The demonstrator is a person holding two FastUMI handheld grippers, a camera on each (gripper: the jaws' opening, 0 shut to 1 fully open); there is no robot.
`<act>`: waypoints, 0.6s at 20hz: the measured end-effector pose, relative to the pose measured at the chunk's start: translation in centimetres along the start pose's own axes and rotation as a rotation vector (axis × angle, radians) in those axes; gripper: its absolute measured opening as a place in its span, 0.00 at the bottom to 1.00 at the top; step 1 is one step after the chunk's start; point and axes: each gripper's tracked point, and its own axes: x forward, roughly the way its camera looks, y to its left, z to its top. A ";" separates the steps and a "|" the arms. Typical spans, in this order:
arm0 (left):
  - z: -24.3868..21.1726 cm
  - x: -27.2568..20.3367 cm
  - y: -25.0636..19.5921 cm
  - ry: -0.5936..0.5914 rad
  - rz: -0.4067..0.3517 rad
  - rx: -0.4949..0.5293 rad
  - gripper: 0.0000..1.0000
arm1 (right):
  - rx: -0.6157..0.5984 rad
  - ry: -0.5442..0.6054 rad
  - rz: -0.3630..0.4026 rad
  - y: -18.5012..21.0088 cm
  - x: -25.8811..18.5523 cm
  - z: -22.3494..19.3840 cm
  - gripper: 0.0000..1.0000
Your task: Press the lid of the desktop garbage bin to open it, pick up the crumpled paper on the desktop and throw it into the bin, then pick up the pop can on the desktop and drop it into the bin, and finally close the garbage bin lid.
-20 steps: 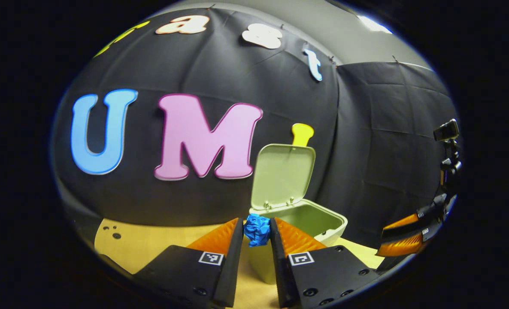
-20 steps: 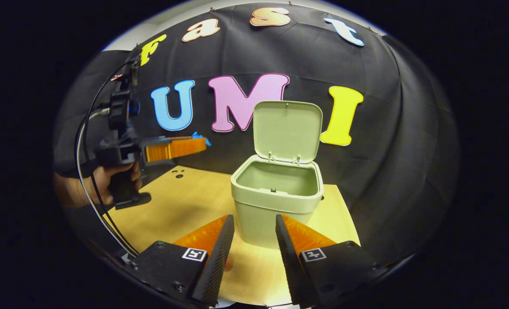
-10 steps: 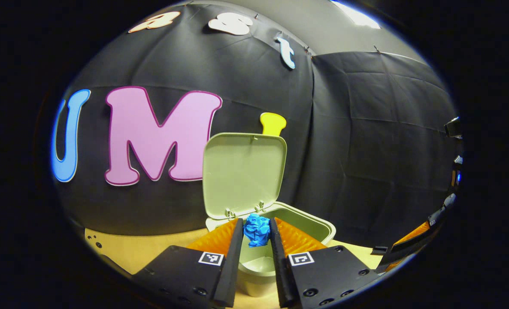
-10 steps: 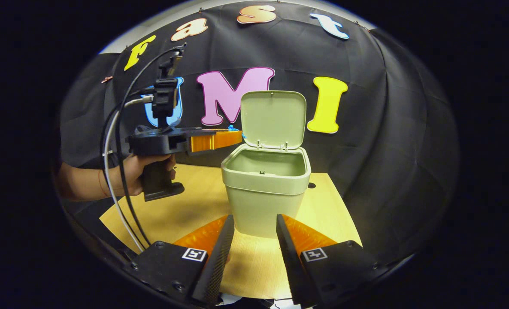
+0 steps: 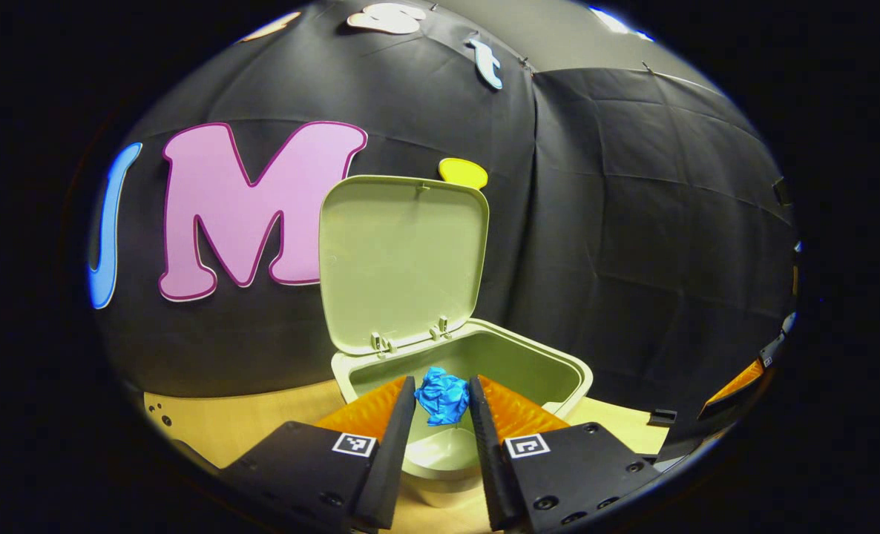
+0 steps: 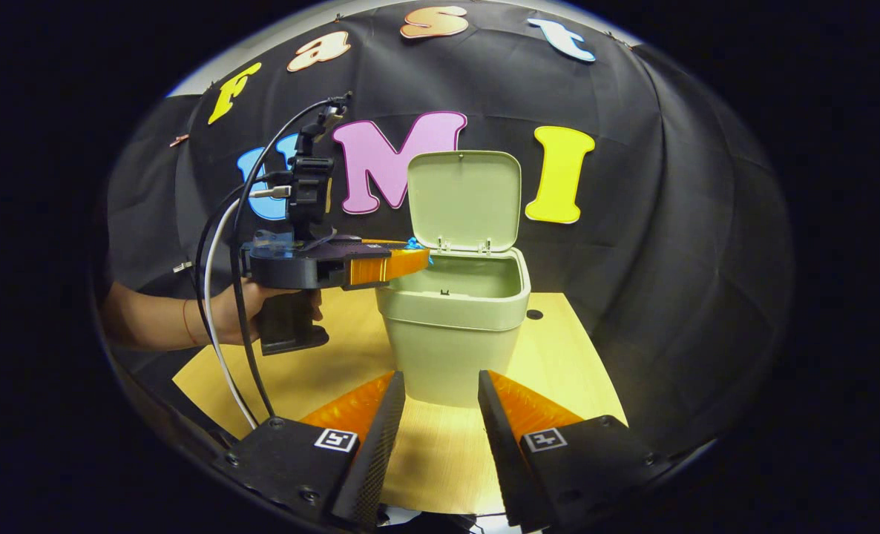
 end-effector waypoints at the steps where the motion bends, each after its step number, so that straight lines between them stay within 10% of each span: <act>1: 0.0 0.0 0.0 0.001 0.001 -0.004 0.52 | -0.001 0.004 0.003 0.0 0.1 0.0 0.66; 12: 1.0 -4.7 2.5 -0.038 0.073 -0.001 0.92 | -0.028 0.058 0.119 4.4 2.1 -1.9 0.68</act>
